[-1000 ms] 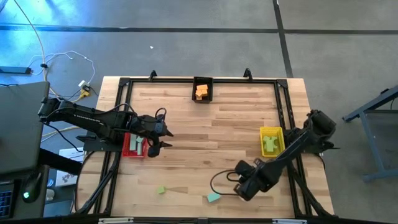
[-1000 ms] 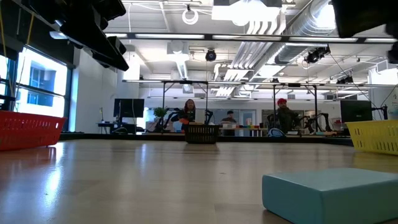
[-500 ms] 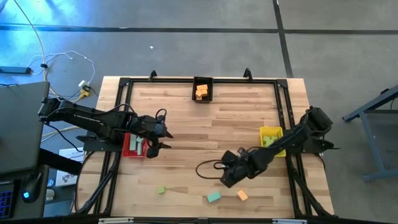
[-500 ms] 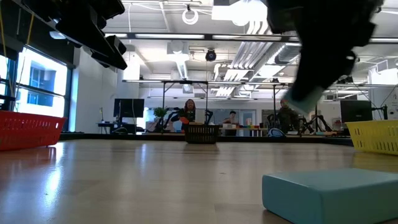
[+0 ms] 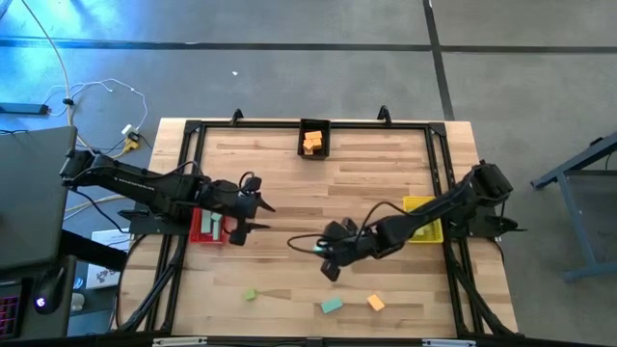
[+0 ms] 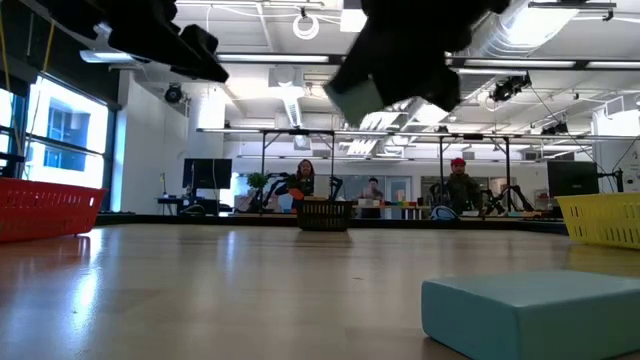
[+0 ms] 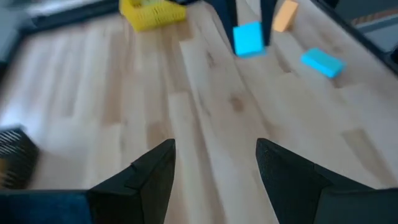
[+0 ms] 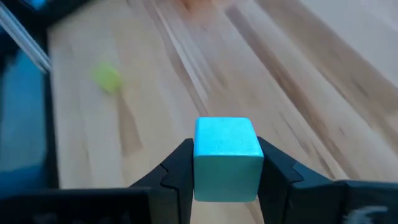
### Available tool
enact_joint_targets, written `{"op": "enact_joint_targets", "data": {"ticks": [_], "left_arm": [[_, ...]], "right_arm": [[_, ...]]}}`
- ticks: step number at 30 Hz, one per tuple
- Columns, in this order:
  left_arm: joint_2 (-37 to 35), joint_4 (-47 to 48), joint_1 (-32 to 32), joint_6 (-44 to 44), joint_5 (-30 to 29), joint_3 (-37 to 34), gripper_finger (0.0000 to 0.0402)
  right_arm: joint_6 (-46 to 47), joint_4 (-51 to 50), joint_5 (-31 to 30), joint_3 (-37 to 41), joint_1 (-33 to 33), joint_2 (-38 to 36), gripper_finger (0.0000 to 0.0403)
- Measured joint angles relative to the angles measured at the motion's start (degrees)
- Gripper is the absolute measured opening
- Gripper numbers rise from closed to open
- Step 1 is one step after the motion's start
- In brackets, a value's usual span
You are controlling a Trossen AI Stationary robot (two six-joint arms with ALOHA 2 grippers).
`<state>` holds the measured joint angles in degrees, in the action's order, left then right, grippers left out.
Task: Sort & place blocks by color
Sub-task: Put the blue block into the red bin
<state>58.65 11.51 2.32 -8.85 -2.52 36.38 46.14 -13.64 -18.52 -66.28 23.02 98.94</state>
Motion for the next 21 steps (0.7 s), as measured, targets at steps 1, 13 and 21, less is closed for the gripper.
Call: {"op": "enact_joint_targets", "data": {"ticks": [1, 13, 21], "left_arm": [[0.00, -0.66, 0.39, -1.17, -1.50, 0.00, 0.0209], [0.00, -8.77, 4.91, -11.54, -12.91, 0.00, 0.0209], [0.00, -10.79, 6.81, -14.35, -16.77, 0.00, 0.0209]], "right_arm": [[-0.65, 1.67, 0.02, 0.00, -0.45, 0.00, 0.0104], [-7.61, 21.12, 5.77, 0.00, -7.25, 0.00, 0.0105], [-9.10, 30.62, 11.86, 0.00, -11.46, 0.00, 0.0105]]}}
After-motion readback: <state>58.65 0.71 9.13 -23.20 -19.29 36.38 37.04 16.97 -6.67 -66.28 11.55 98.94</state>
